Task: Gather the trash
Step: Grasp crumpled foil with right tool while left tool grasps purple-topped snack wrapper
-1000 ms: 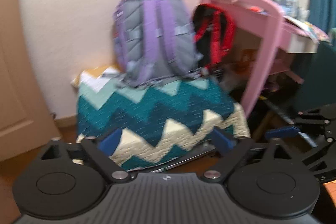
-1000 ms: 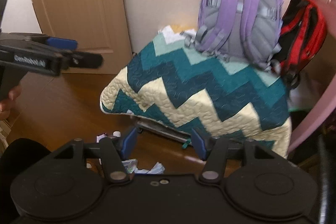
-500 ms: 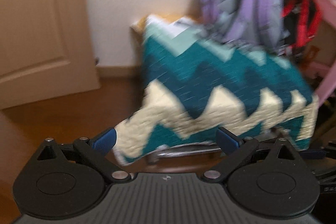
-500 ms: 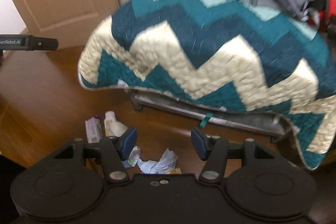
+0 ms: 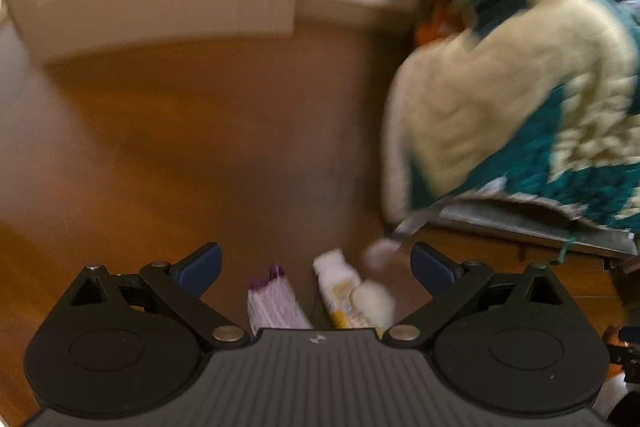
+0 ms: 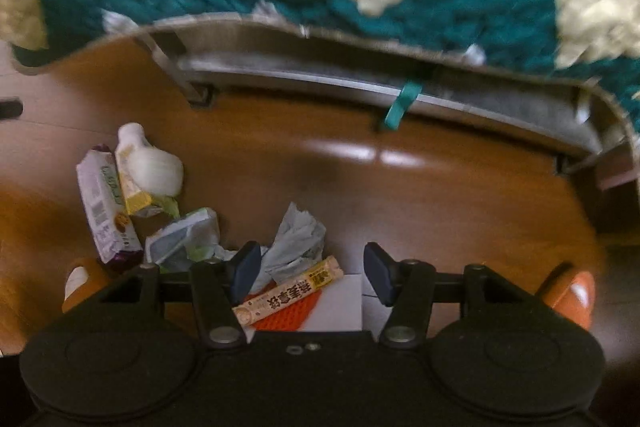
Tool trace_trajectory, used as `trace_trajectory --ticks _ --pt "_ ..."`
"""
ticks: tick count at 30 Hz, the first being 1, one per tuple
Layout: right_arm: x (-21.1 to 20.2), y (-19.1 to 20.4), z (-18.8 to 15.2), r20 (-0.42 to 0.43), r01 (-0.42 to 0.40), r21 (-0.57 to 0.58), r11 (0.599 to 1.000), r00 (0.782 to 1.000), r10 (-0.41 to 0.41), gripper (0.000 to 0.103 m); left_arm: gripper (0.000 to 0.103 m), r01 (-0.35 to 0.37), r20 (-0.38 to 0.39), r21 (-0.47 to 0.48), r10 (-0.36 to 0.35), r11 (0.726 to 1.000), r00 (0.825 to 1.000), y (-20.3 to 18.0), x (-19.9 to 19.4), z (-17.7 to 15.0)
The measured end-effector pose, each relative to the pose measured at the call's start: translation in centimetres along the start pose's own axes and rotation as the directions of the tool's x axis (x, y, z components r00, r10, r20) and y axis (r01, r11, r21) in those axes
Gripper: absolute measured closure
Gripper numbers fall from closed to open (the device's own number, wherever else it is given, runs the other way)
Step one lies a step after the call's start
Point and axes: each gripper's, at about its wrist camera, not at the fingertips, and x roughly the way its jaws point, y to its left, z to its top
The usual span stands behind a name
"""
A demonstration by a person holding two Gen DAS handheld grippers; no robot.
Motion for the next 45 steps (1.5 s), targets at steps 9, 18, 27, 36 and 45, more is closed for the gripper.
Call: trace_trajectory --ticks 9,18,27,36,45 --pt "7.0 -0.2 0.8 -0.117 -0.040 0.096 0.995 0.992 0.051 0.047 0.002 -0.015 -0.203 -0.129 -0.012 0.991 0.979 3.2 9.0 -4.1" --pt "12.0 -1.3 1.1 -0.204 -0.009 0.236 0.972 0.977 0.059 0.047 0.002 -0.051 -0.298 -0.152 0.004 0.987 0.955 3.3 14.2 -6.2" --pt "15.8 -0.7 1.9 -0.271 0.040 0.316 0.948 0.961 0.050 0.050 0.003 -0.134 -0.334 -0.116 0.088 0.984 0.938 3.0 17.8 -7.7" --pt "17.2 0.1 2.4 -0.301 0.057 0.308 0.950 0.953 0.041 0.073 0.034 -0.133 -0.374 -0.177 0.059 0.975 0.925 2.9 20.1 -8.0" --pt "14.9 1.2 2.8 -0.234 0.050 0.214 0.976 0.972 0.001 0.094 0.054 -0.122 -0.379 -0.173 0.048 0.977 0.924 3.3 20.5 -8.5"
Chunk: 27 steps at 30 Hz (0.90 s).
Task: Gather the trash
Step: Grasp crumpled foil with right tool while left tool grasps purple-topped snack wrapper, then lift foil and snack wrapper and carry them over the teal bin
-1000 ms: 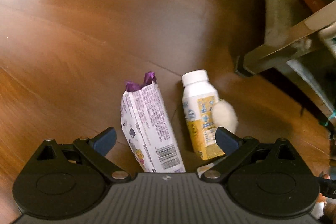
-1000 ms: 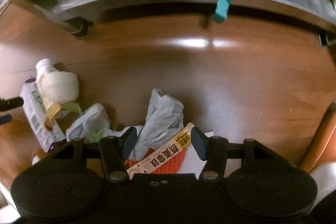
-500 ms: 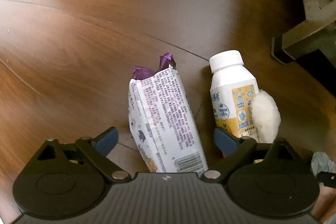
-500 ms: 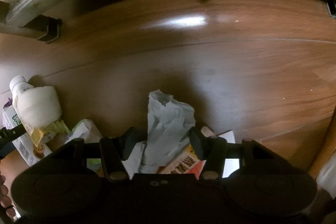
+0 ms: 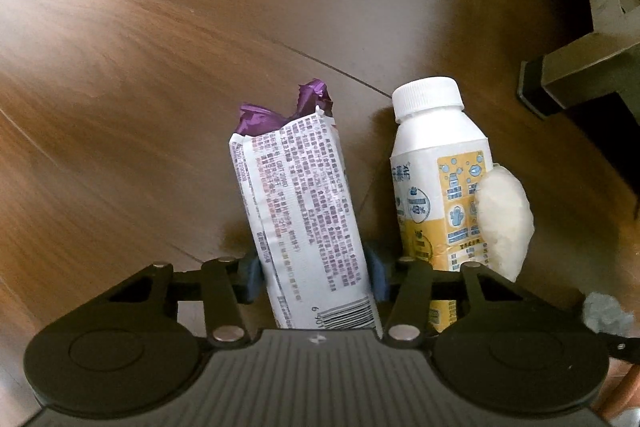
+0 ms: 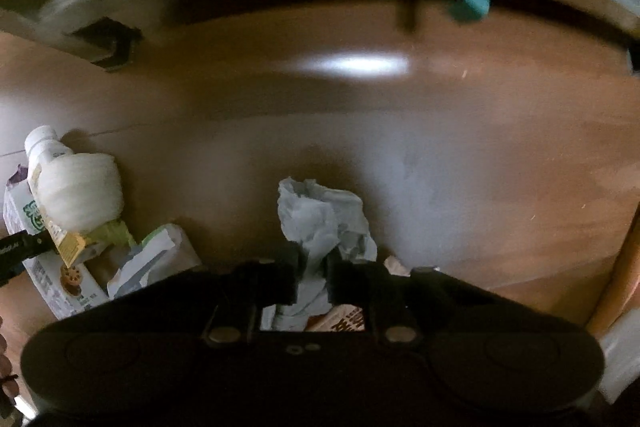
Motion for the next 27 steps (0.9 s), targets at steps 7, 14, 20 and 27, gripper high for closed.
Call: trace_trajectory --ticks 7,14,20,27 --pt "-4.0 0.1 -0.9 0.091 0.008 -0.069 0.998 0.996 -0.001 0.095 0.057 0.024 0.029 -0.012 -0.023 1.000 0.999 0.0 -2.0 -1.3" --pt "-10.9 0.4 -2.8 0.188 -0.017 -0.137 0.990 0.981 0.043 0.096 0.057 0.024 0.113 0.040 -0.029 0.999 0.993 0.5 -7.1 -2.0" --pt "-18.9 -0.4 -5.1 0.293 -0.034 -0.157 0.987 0.953 0.079 0.096 0.057 0.071 0.231 0.104 -0.094 0.992 0.969 0.4 -14.9 -2.9" --pt "-28.2 -1.5 -8.9 0.396 -0.047 -0.190 0.981 0.910 0.121 0.096 0.057 0.129 0.376 0.159 -0.181 0.979 0.909 -0.1 -25.7 -3.2"
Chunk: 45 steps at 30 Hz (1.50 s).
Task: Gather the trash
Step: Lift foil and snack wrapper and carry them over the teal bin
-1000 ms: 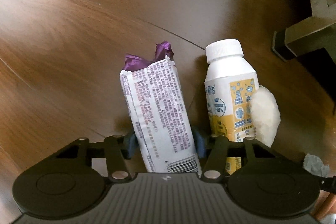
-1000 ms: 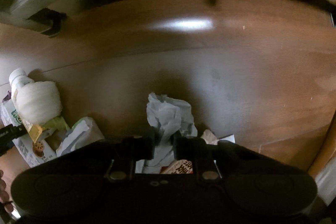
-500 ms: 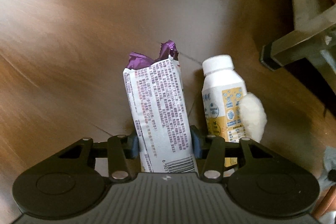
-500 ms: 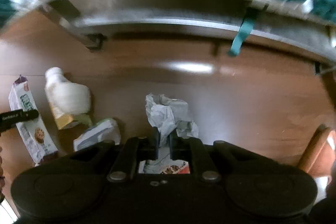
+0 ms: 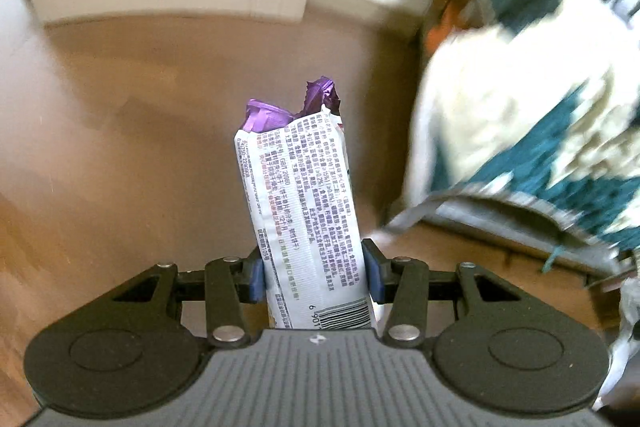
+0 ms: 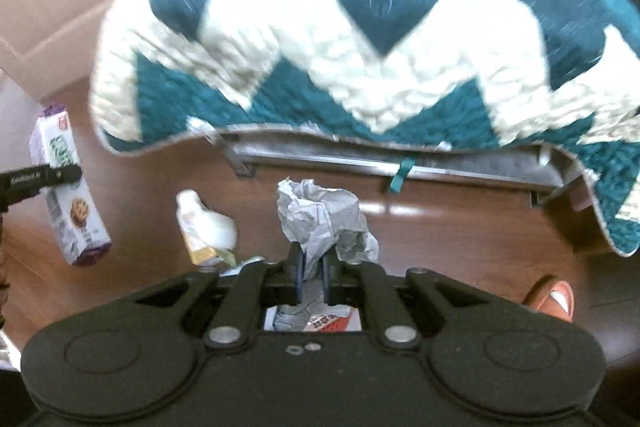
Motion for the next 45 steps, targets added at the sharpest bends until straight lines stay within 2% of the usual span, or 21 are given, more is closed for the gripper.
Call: trace_trajectory --ticks 4,8,13,18,22,25,32,36,41,45 --pt "-6.2 -0.2 -0.2 0.081 -0.012 -0.017 1.000 0.997 0.014 0.096 0.057 0.035 0.097 0.034 -0.038 0.999 0.995 -1.6 -6.3 2.1" --pt "-12.4 -0.7 -0.7 0.172 -0.016 -0.035 0.999 0.985 0.021 0.096 0.057 0.093 0.181 0.078 -0.106 0.993 0.978 -3.7 -13.0 3.7" --pt "-19.7 -1.7 -2.3 0.251 -0.012 -0.049 0.999 0.968 0.024 0.096 0.057 0.158 0.243 0.159 -0.194 0.975 0.951 -7.3 -19.9 4.7" --pt "-26.0 -3.5 -4.2 0.338 -0.011 -0.056 0.998 0.941 0.029 0.096 0.057 0.213 0.263 0.270 -0.285 0.939 0.922 -12.3 -26.0 4.0" --pt "-30.9 -5.9 -5.4 0.418 0.000 -0.064 0.998 0.908 0.027 0.096 0.057 0.249 0.260 0.366 -0.355 0.897 0.898 -16.7 -29.9 2.4" --pt "-34.7 -8.0 -6.0 0.479 0.024 -0.062 0.998 0.878 0.009 0.096 0.057 0.275 0.265 0.423 -0.408 0.864 0.874 -20.2 -32.8 1.8" --pt "-42.9 -12.8 -7.4 0.607 0.124 -0.021 0.992 0.790 -0.086 0.096 0.057 0.309 0.279 0.551 -0.520 0.775 0.808 -28.9 -39.6 0.8" --pt "-46.5 -15.8 -8.2 0.643 0.191 0.017 0.982 0.750 -0.157 0.096 0.057 0.327 0.255 0.617 -0.575 0.716 0.778 -34.6 -41.9 0.0" --pt "-50.0 -19.8 -9.0 0.666 0.260 0.090 0.961 0.702 -0.252 0.096 0.057 0.376 0.187 0.684 -0.648 0.625 0.738 -41.3 -44.4 -1.7" --pt "-52.2 -23.1 -9.9 0.665 0.298 0.157 0.941 0.673 -0.324 0.096 0.057 0.402 0.144 0.728 -0.697 0.555 0.702 -46.6 -46.2 -2.8"
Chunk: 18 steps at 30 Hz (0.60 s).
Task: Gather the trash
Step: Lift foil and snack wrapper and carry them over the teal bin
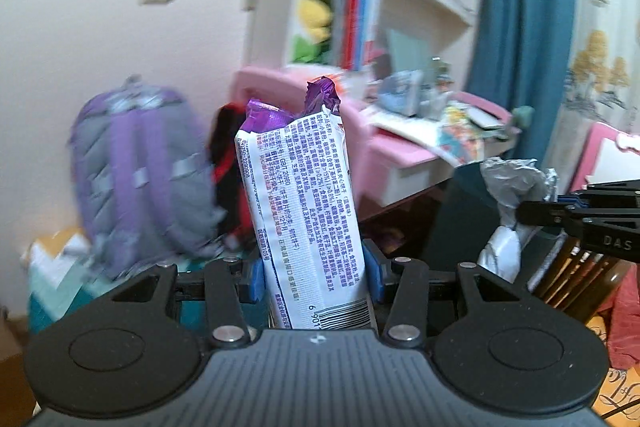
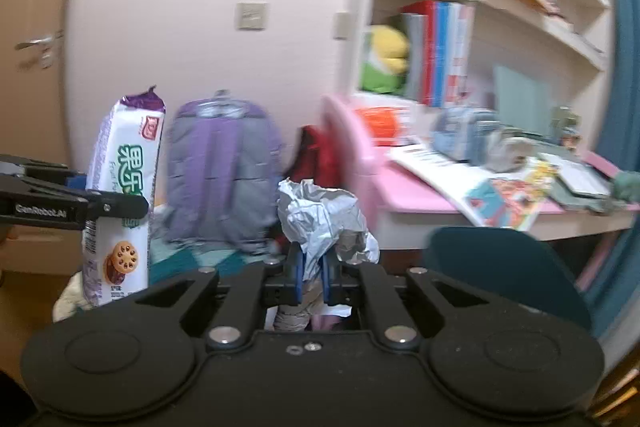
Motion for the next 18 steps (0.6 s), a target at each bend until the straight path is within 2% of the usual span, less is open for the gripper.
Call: trace_trajectory --ticks 8,13,18 --pt "0.4 -7.7 -0.1 -0.013 0.148 0.060 0.987 0.989 -0.147 0.096 0.057 0.119 0.006 0.094 -0.120 0.989 0.993 -8.5 5.1 5.0" --pt "0.9 -12.2 -0.8 -0.038 0.225 0.103 0.969 0.974 -0.222 0.096 0.057 0.160 0.012 0.145 -0.163 0.976 0.987 -13.2 8.2 6.9" --pt "1.6 -15.3 -1.6 -0.072 0.287 0.105 0.952 0.957 -0.280 0.096 0.057 0.190 -0.021 0.175 -0.190 0.966 0.982 -17.8 12.5 8.1"
